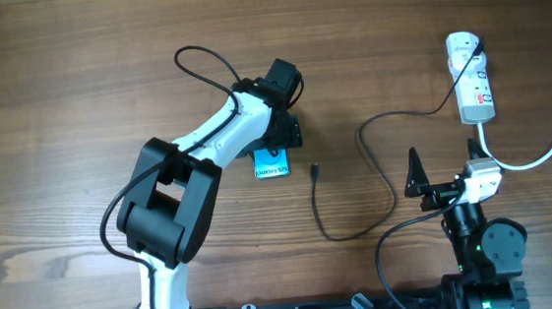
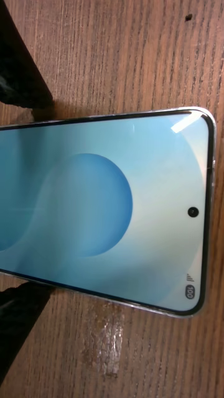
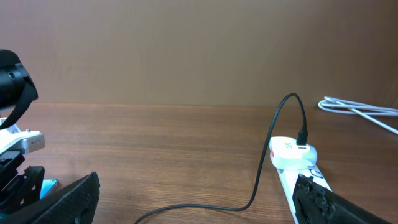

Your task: Plug charger to phone and switch on socket

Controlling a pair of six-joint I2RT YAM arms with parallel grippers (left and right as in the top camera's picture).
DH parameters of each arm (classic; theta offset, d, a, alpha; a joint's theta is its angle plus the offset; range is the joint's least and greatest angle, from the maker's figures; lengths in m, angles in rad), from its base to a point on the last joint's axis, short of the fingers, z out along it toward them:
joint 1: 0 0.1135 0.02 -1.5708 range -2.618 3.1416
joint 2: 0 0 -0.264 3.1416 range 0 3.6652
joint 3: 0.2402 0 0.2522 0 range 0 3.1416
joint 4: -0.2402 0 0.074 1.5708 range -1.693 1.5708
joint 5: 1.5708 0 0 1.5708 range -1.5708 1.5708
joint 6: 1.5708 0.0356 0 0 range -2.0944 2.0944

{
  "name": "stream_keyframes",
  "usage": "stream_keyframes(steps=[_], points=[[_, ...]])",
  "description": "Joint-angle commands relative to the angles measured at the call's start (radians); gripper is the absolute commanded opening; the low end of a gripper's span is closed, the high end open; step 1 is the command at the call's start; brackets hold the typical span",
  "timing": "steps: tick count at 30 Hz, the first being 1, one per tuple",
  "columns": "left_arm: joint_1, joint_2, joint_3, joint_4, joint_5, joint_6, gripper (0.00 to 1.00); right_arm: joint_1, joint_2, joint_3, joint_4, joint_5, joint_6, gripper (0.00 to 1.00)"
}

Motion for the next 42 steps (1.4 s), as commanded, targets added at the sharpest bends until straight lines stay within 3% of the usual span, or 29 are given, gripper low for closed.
stream_keyframes(steps=[1, 3, 11, 19, 23, 27, 34, 42], points=[[-0.003, 0.037, -0.031, -0.006, -0.020, -0.018, 0.89, -0.003, -0.003, -0.001, 0.003, 0.010, 0.012, 1.00], [-0.003, 0.037, -0.031, -0.006, -0.020, -0.018, 0.85, -0.003, -0.003, -0.001, 0.003, 0.010, 0.012, 1.00], [-0.003, 0.037, -0.031, -0.007, -0.020, -0.018, 0.84, -0.003, -0.003, -0.001, 0.003, 0.010, 0.012, 1.00], [-0.003, 0.037, -0.031, -0.007, -0.020, -0.017, 0.91, -0.003, -0.003, -0.001, 0.003, 0.010, 0.012, 1.00], [-0.003, 0.037, -0.031, -0.007, -0.020, -0.017, 0.83, -0.003, -0.003, -0.001, 0.003, 0.010, 0.012, 1.00], [-0.003, 0.037, -0.031, -0.008, -0.020, -0.017, 0.68, -0.003, -0.003, -0.001, 0.003, 0.010, 0.012, 1.00], [0.000, 0.036, -0.021, -0.021, -0.016, -0.016, 0.71, -0.003, -0.003, -0.001, 0.003, 0.010, 0.012, 1.00], [0.018, 0.018, 0.084, -0.156, -0.012, -0.016, 0.71, -0.003, -0.003, -0.001, 0.003, 0.010, 0.012, 1.00]])
